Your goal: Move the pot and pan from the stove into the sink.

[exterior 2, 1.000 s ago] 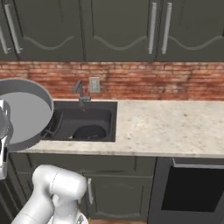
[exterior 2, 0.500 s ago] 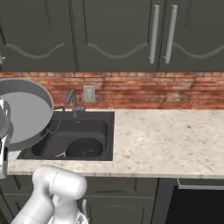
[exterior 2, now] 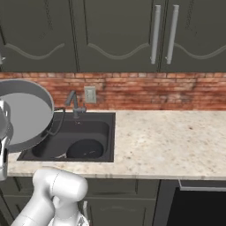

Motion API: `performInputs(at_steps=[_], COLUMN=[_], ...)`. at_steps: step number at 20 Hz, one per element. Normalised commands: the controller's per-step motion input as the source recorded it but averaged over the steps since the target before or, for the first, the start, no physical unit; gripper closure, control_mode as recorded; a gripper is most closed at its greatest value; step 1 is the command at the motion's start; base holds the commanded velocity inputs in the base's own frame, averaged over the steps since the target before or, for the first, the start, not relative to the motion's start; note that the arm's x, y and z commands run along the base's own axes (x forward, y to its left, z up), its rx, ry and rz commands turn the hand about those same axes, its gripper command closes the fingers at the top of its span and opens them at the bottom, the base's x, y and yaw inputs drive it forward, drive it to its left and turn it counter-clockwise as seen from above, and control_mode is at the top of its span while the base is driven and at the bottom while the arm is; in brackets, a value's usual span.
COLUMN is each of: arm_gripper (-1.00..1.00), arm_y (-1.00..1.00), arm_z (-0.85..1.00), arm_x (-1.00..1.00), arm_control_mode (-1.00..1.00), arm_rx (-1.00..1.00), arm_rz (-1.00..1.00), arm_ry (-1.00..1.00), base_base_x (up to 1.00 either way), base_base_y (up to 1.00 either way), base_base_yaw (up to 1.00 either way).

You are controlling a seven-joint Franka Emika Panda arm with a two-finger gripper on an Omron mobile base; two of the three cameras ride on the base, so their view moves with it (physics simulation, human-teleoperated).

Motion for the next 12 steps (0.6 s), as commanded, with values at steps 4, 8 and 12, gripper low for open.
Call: performInputs(at_steps=[4, 8, 12], arm_gripper=[1.00, 1.00, 1.00], arm_y=[-0.01, -0.01, 0.00], arm_z=[-0.31, -0.34, -0.35], arm_x=[0.00, 0.01, 0.05], arm_control_mode=[-1.00, -1.00, -1.00], arm_rx=[0.00, -0.01, -0.03], arm_rz=[0.00, 0.00, 0.00], arm_ry=[0.00, 0.00, 0.00], base_base_x=[0.00, 0.00, 0.00], base_base_y=[0.00, 0.00, 0.00], base_base_yaw=[0.00, 0.00, 0.00])
